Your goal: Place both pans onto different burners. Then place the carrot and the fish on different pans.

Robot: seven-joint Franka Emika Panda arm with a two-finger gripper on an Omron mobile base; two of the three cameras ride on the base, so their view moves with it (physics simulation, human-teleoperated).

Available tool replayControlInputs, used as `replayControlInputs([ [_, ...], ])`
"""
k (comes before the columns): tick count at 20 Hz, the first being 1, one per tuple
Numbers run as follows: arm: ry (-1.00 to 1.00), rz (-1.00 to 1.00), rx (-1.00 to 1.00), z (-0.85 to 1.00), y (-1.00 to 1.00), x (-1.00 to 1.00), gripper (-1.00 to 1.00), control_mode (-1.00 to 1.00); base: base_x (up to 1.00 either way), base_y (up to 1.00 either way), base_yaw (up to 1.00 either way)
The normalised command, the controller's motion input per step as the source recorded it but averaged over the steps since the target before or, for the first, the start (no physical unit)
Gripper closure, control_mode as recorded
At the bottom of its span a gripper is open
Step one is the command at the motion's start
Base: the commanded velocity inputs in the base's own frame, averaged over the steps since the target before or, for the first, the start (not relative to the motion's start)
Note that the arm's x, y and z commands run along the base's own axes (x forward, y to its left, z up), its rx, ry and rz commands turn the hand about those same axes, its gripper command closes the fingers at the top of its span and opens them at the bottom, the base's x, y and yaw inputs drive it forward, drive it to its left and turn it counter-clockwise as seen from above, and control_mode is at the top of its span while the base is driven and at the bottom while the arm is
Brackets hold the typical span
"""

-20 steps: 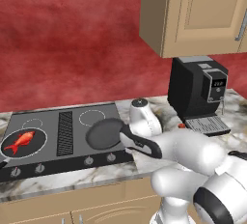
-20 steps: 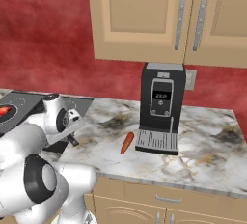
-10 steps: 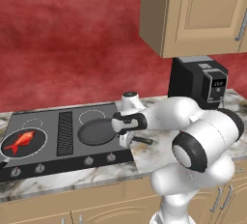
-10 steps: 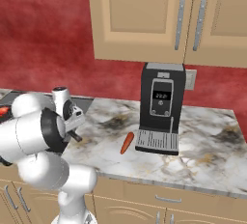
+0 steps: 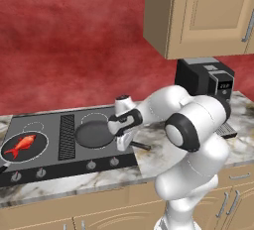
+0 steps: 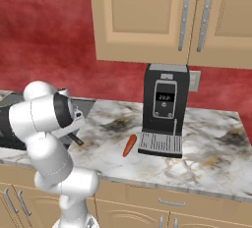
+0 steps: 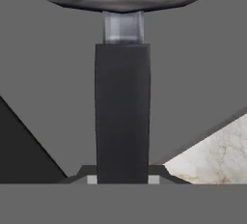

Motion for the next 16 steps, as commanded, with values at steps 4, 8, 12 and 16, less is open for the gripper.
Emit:
replayControlInputs([
  [4,0.0,0.01,-0.08,-0.27,0.0,-0.01,1.0,-1.0,0.0,0.0,0.0],
  [8,0.0,0.01,-0.04,-0.16,0.0,-0.07,1.0,-1.0,0.0,0.0,0.0],
  [12,0.03,0.02,-0.01,-0.07,-0.04,-0.28,1.0,-1.0,0.0,0.0,0.0],
  [16,0.09,0.03,0.0,0.0,-0.18,-0.4,1.0,-1.0,0.0,0.0,0.0],
])
